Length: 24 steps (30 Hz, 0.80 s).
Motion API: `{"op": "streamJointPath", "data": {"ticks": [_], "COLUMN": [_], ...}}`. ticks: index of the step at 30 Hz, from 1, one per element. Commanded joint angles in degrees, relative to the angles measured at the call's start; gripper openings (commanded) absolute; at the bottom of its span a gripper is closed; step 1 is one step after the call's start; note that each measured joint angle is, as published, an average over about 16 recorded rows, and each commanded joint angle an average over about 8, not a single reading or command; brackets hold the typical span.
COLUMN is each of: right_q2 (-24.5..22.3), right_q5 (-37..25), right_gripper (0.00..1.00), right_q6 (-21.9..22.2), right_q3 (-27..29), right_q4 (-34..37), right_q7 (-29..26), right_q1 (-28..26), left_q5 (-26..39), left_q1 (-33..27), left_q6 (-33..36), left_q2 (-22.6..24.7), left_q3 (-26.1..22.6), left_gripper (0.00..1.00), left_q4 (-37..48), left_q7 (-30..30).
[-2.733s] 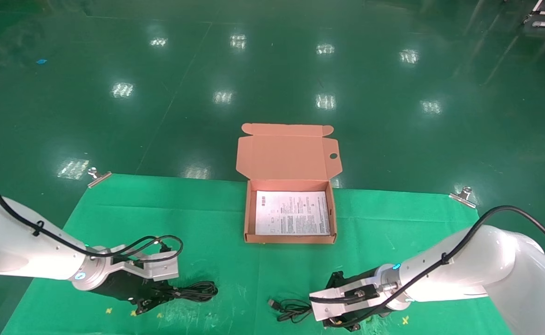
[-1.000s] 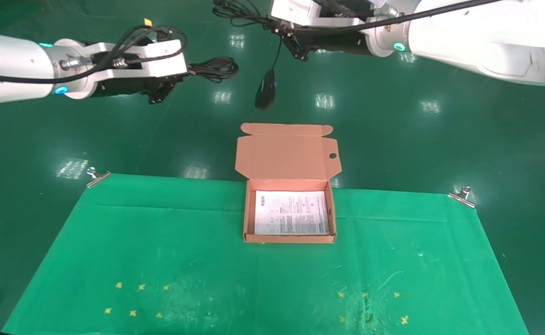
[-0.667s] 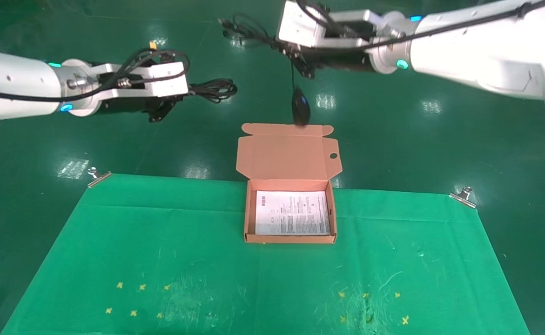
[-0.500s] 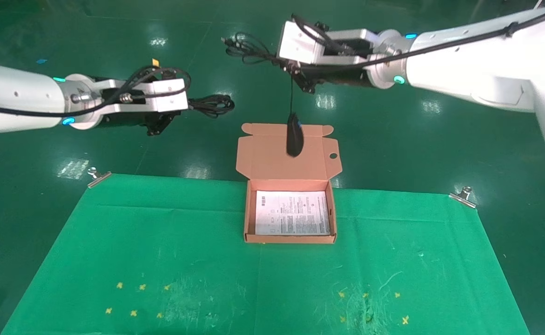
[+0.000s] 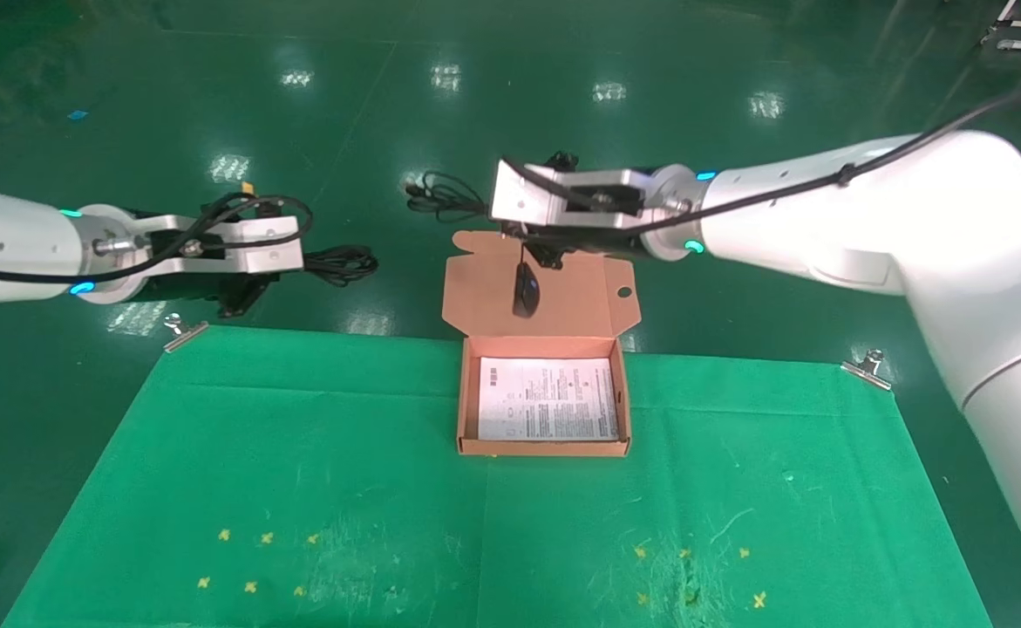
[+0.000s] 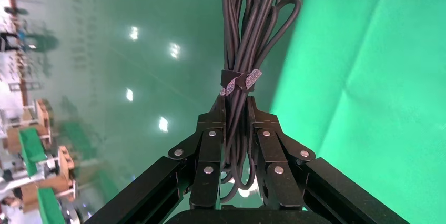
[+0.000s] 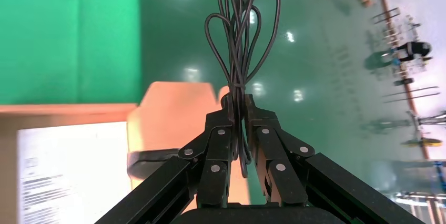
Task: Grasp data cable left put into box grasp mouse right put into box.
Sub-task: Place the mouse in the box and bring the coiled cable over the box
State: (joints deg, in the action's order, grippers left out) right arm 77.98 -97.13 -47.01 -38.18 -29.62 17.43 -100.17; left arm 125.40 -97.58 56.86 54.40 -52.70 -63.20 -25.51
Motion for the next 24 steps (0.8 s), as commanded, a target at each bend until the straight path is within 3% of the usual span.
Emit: {"op": "streamJointPath", "data": {"ticks": [1, 13, 24], "right_q2": [0.15, 0.24, 0.35], "right_q5": [0.34, 6.29, 10.37], "right_gripper": [0.0, 0.0, 0.0], "right_q6": [0.67, 3.02, 6.52], "right_q3": [-1.37, -10.55, -17.23], "right_q4": [0.0, -1.58, 5.29], "right_q7": [-0.39, -6.18, -14.98], "right_q1": [0.74, 4.46, 6.5], "left_q5": [1.02, 3.57, 3.94], "left_q1": [0.2, 0.99, 1.14], "left_q6": [1.17, 3.4, 3.55], "left_q2": [-0.78, -2.16, -2.27], "left_q3": [-0.26, -0.59, -0.6], "left_gripper": [0.0, 0.0, 0.0], "left_q4": [-0.86, -4.97, -5.56], "left_q7": [-1.34, -5.48, -6.06]}}
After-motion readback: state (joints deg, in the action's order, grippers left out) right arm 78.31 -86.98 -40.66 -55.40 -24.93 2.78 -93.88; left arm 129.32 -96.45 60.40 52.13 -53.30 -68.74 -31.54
